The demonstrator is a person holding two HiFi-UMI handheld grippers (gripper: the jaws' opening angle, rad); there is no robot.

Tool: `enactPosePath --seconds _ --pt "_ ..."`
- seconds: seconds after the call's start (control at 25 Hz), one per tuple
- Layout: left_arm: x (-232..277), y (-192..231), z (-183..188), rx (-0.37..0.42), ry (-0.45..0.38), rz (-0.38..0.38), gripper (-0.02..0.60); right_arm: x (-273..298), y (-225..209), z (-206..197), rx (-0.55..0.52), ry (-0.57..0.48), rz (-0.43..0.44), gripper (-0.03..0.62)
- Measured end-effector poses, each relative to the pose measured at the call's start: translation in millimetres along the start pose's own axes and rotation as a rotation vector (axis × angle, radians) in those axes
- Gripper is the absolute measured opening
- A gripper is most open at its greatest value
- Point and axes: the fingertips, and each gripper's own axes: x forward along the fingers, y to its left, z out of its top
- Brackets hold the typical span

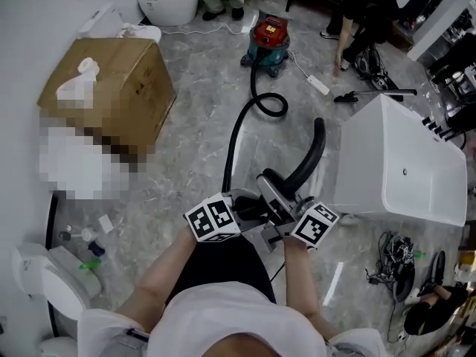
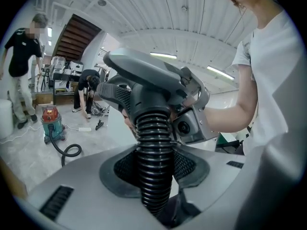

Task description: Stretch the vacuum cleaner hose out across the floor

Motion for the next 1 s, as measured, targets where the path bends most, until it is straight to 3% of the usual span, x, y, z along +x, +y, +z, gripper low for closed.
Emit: enactPosePath --seconds 0.48,1.0 --pt "-39 -60 -50 0.01 -0.013 -0.001 0.164 -12 52 -72 0.003 0.024 0.015 0.184" --pt "-96 -190 -114 0.061 -0.014 -0.036 0.164 -63 159 -177 -0.031 0.0 0.002 0.184"
